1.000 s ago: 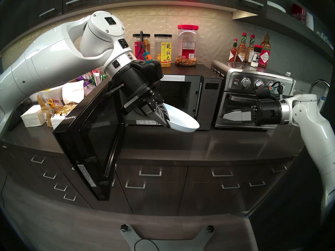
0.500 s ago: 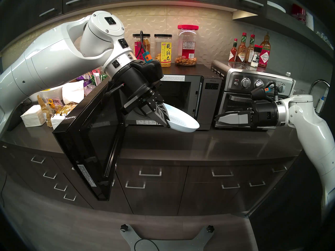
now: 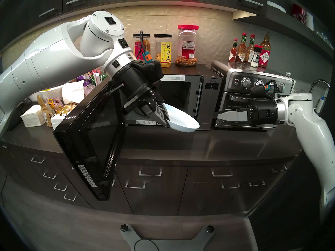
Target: Open the microwave, put the plate inside, and close the door
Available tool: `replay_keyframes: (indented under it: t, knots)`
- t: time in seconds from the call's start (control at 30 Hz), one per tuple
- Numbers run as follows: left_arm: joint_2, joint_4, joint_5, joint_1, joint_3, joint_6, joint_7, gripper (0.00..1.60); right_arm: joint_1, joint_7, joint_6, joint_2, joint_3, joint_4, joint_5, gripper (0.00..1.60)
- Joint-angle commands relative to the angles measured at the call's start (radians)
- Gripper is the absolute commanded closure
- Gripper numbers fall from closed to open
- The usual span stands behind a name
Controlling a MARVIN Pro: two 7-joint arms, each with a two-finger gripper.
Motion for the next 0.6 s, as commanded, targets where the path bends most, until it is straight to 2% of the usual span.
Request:
replay_keyframes:
  t: [0.0, 0.27, 0.37, 0.47, 0.57]
  knots:
    - [-0.002, 0.001, -0.005, -0.015, -0.012, -0.002, -0.012, 1.6, 0.016, 0.009, 0.002, -0.001, 0.014, -0.006, 0.013, 0.0]
    - [-0.002, 0.001, -0.005, -0.016, -0.011, -0.003, -0.012, 1.6, 0.016, 0.008, 0.004, -0.003, 0.016, -0.007, 0.013, 0.0]
    - [-0.002, 0.001, -0.005, -0.016, -0.011, -0.003, -0.012, 1.6, 0.015, -0.006, 0.031, -0.01, 0.024, -0.017, 0.033, 0.0]
    - [-0.002, 0.001, -0.006, -0.016, -0.011, -0.003, -0.012, 1.6, 0.008, -0.043, 0.062, -0.025, 0.033, -0.033, 0.052, 0.0]
    - [-0.002, 0.001, -0.006, -0.016, -0.011, -0.003, -0.012, 1.6, -0.002, -0.076, 0.062, -0.032, 0.044, -0.053, 0.055, 0.0]
